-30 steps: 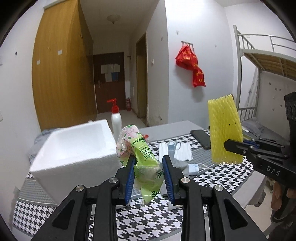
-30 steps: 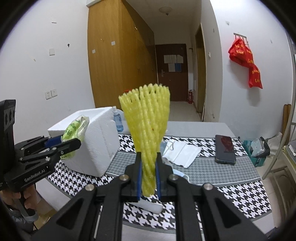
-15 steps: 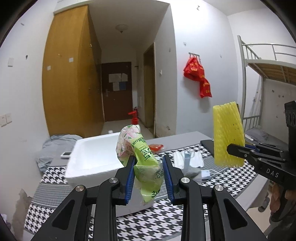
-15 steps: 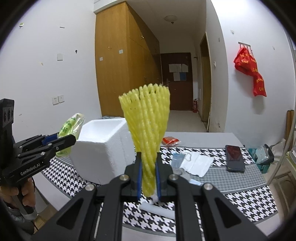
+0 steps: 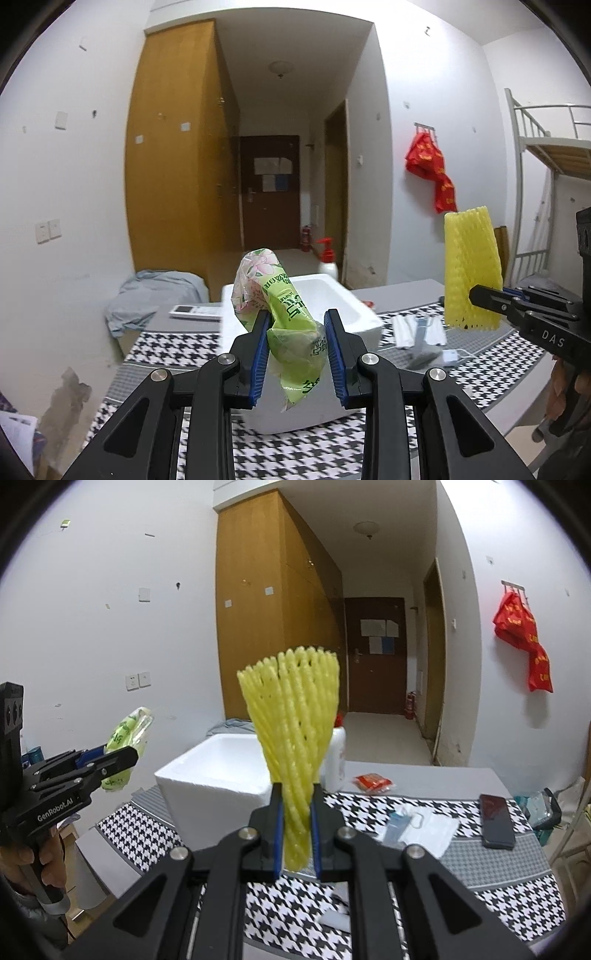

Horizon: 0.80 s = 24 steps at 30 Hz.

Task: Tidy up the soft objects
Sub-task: 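Carry the yellow foam net over the white foam box with the right tool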

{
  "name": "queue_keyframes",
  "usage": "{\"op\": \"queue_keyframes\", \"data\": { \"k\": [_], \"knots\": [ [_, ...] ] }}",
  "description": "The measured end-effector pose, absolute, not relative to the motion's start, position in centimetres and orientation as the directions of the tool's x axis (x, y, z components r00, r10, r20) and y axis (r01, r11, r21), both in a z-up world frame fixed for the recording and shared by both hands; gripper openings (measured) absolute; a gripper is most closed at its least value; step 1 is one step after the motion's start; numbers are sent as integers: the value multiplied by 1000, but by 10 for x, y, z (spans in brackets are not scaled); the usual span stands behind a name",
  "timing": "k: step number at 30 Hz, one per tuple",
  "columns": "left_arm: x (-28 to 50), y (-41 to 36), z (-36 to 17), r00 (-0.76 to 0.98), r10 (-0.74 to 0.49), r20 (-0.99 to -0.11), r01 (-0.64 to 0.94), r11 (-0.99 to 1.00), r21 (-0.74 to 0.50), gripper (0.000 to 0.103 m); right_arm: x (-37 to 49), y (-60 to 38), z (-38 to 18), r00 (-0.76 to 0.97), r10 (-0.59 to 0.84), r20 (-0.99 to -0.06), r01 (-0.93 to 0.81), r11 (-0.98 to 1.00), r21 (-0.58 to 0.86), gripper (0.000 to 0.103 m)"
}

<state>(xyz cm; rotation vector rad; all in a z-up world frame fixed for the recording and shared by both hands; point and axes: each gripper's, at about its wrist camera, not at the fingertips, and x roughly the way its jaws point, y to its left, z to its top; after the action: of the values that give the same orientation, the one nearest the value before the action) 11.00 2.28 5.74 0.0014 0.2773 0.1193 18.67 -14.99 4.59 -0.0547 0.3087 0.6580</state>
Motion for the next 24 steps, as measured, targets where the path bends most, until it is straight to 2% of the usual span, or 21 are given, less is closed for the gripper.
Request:
{"op": "queue_keyframes", "data": {
  "k": [24],
  "knots": [
    [99,97,38,904,301,-304,-311,950,17,31,220,-56,51,639,695,-329,-730,683,27,15]
  ]
}}
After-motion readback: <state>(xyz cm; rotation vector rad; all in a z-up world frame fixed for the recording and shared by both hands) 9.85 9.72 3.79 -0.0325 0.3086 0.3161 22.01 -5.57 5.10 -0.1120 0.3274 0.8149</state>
